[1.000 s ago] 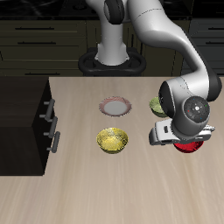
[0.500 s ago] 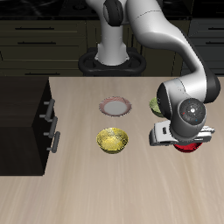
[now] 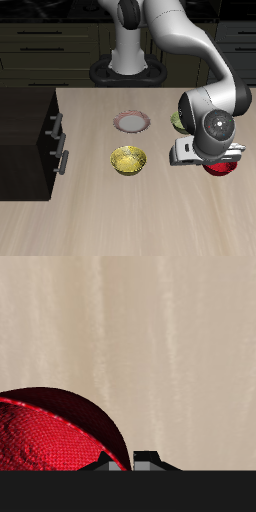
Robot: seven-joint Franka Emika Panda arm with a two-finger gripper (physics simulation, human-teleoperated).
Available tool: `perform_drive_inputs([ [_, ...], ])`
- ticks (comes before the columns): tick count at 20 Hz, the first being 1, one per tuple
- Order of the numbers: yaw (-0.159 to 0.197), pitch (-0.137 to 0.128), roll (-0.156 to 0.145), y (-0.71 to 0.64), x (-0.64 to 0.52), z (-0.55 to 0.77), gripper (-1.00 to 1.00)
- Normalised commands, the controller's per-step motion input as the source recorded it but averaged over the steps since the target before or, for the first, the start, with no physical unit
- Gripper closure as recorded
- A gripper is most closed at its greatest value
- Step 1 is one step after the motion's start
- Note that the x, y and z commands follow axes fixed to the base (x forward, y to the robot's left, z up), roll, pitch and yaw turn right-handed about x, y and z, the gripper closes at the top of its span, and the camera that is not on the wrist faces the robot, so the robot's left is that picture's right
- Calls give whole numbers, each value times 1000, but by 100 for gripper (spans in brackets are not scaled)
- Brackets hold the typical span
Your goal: Place the red bowl on top of the wooden cabinet
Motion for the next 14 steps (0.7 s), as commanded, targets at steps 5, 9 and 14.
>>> perform_drive_inputs([
  [5,16,-34,-7,-57,-1,136,100],
  [9,57,-81,1,-63,-48,343,100],
  [14,28,-66,-4,-90,-65,362,100],
])
